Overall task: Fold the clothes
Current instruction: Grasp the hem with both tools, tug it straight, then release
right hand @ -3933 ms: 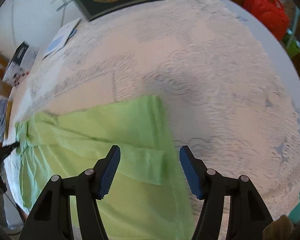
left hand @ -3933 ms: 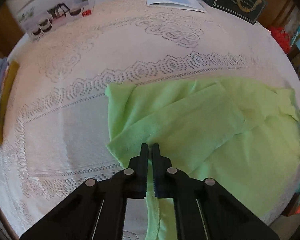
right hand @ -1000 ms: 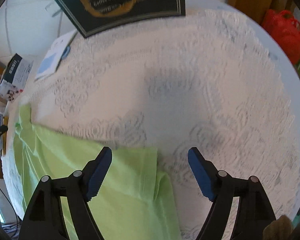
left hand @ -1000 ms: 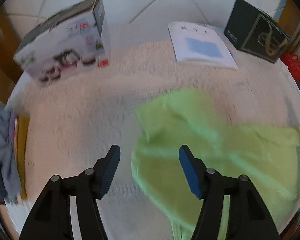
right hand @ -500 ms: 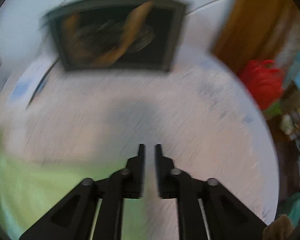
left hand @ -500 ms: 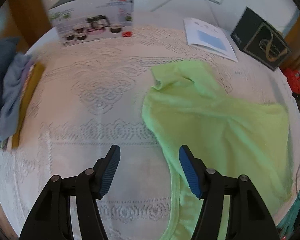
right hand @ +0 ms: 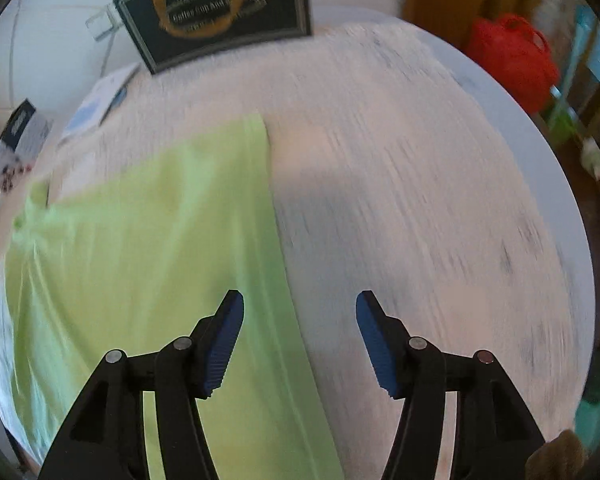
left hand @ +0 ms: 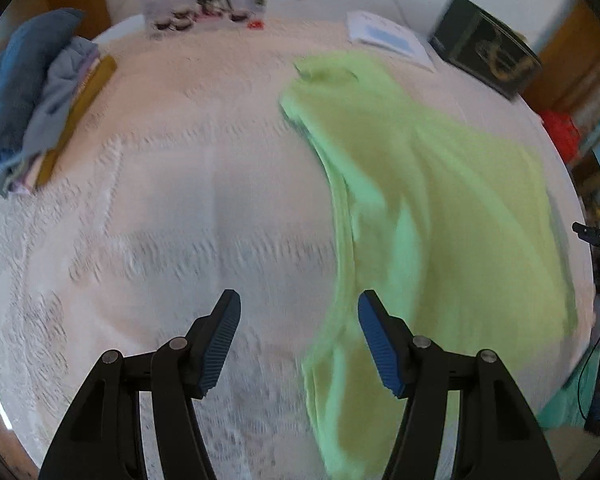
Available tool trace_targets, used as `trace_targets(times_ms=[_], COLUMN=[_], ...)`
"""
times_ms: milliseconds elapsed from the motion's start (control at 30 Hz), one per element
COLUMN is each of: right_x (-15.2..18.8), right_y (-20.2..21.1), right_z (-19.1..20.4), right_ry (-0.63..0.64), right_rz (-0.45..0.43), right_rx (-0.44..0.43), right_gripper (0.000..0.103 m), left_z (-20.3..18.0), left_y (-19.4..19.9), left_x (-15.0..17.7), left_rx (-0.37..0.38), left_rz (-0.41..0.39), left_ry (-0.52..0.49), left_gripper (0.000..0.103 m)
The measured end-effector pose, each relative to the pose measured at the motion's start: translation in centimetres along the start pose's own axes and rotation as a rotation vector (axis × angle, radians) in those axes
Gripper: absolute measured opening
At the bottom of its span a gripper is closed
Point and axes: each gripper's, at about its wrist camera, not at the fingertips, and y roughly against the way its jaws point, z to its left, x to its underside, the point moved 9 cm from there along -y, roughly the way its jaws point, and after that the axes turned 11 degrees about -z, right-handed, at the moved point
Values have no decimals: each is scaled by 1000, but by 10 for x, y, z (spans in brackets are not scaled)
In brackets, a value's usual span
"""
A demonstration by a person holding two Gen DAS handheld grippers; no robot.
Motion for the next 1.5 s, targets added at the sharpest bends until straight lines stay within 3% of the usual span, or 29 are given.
trace_targets(times_ms=[100, 300, 400, 600, 800, 833, 867, 900, 933, 967, 1000, 1033, 1067, 1200, 1333, 1433, 1467, 1500], right_x=[52, 122, 143, 154, 158, 159, 159, 159, 159, 160, 161, 161, 160, 144, 96, 49, 33, 17], right_y=[33, 65, 74, 73, 63, 60, 56, 53, 49, 47, 46, 47, 50, 75, 88, 79, 72, 65], right_z=[-17, -27, -28, -12, -2, 0, 3, 5, 8, 8, 9, 10, 10, 5, 2, 3, 0, -3], right_ry=[-53, -124, -149, -89, 14, 34, 51, 68, 85, 103, 120, 125, 120, 65, 22, 22, 15, 7], right_rz=[24, 45, 49, 51, 61, 65, 72, 78, 84, 89, 93, 95, 96, 64, -3, -51, -66, -80], right_rx=[19, 49, 50, 17, 2, 4, 8, 11, 15, 30, 44, 33, 26, -36, -105, -116, -98, -81], right_gripper=[73, 76, 85, 97, 97, 97, 93, 86, 59, 34, 33, 19, 11, 10, 10, 9, 9, 9], left_z=[-12, -32, -36, -47, -70, -73, -74, -75, -76, -78, -82, -85, -89, -104, -107, -105, -103, -98], left_y=[-2, -4, 1, 11, 6, 4, 4, 4, 4, 7, 13, 20, 26, 52, 55, 34, 24, 9], left_x=[31, 70, 80, 102, 116, 116, 115, 113, 112, 111, 108, 104, 101, 85, 26, -28, -46, -62], left_rx=[41, 107, 114, 129, 127, 112, 85, 58, 44, 58, 75, 92, 109, 178, 222, 230, 220, 183], left_rz=[42, 83, 90, 97, 97, 96, 91, 87, 87, 97, 97, 98, 98, 98, 64, 42, 36, 32], left_ry=[-74, -146, -151, -107, -87, -94, -103, -113, -110, -89, -88, -87, -85, -77, -25, 55, 73, 68], left_gripper=[66, 74, 75, 75, 75, 70, 62, 30, 4, 4, 4, 4, 4, 4, 4, 6, 9, 31])
